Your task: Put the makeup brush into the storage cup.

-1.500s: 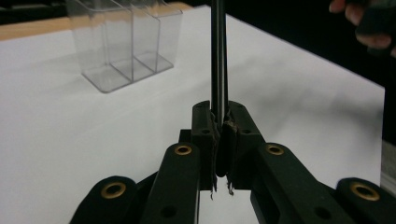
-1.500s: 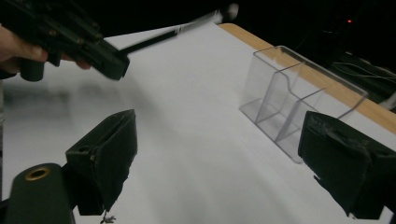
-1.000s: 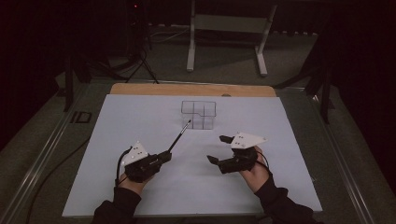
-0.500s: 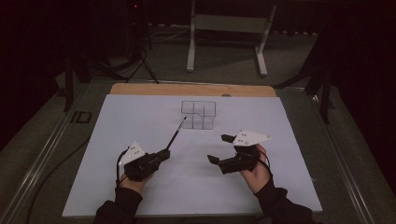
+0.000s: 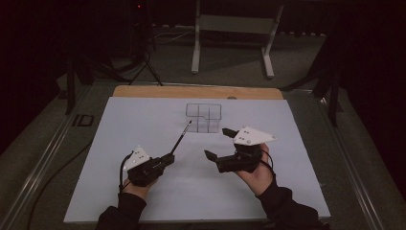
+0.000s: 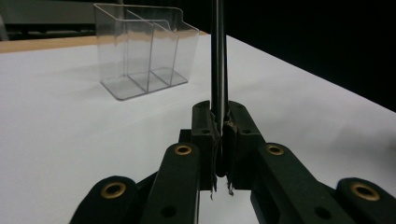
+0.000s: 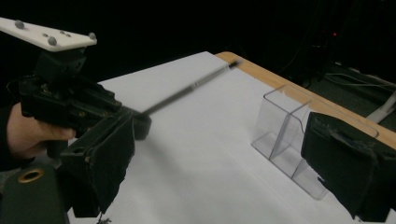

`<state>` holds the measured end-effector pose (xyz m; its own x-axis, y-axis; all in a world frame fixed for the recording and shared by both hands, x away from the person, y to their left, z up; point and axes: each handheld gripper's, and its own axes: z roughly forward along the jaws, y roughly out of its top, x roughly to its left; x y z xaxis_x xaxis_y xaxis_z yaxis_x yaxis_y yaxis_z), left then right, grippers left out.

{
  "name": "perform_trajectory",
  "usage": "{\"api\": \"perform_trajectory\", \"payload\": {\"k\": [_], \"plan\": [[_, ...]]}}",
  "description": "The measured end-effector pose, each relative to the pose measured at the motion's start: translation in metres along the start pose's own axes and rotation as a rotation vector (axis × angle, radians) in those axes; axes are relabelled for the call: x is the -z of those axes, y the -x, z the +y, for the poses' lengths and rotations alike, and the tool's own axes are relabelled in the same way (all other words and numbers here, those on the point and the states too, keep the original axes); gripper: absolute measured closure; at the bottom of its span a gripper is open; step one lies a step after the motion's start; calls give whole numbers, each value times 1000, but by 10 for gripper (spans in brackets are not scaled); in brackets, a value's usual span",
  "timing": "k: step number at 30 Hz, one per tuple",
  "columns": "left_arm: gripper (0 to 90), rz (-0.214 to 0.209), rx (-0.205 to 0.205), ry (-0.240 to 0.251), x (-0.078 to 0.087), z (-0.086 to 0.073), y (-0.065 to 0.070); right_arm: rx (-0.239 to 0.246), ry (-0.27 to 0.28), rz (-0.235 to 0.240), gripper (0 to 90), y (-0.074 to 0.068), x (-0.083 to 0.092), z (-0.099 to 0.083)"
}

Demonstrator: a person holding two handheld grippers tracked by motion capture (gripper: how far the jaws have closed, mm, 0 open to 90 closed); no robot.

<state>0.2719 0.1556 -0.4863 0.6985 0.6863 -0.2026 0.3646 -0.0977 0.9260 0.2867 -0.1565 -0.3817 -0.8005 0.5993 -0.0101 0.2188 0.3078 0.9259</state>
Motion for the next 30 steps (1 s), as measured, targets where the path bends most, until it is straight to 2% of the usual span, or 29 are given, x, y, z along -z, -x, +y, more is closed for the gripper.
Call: {"api": "perform_trajectory", "payload": {"k": [5,11,17,20,25,30], "plan": [[851,-7,10,7,1,1,0,-18,-20,-25,118,0,-13,9],[851,-13,18,13,1,1,-1,-105,-8,-7,135,-1,-27,17],[851,-13,5,10,1,1,0,-185,8,9,151,-4,-41,25],[851,-13,9,13,1,2,-1,-209,11,3,195,-6,-47,25],[851,-12,1,13,2,2,0,-280,12,7,293,-4,-55,22],[851,-13,-8,13,1,2,0,-383,7,37,384,2,-61,19]]}}
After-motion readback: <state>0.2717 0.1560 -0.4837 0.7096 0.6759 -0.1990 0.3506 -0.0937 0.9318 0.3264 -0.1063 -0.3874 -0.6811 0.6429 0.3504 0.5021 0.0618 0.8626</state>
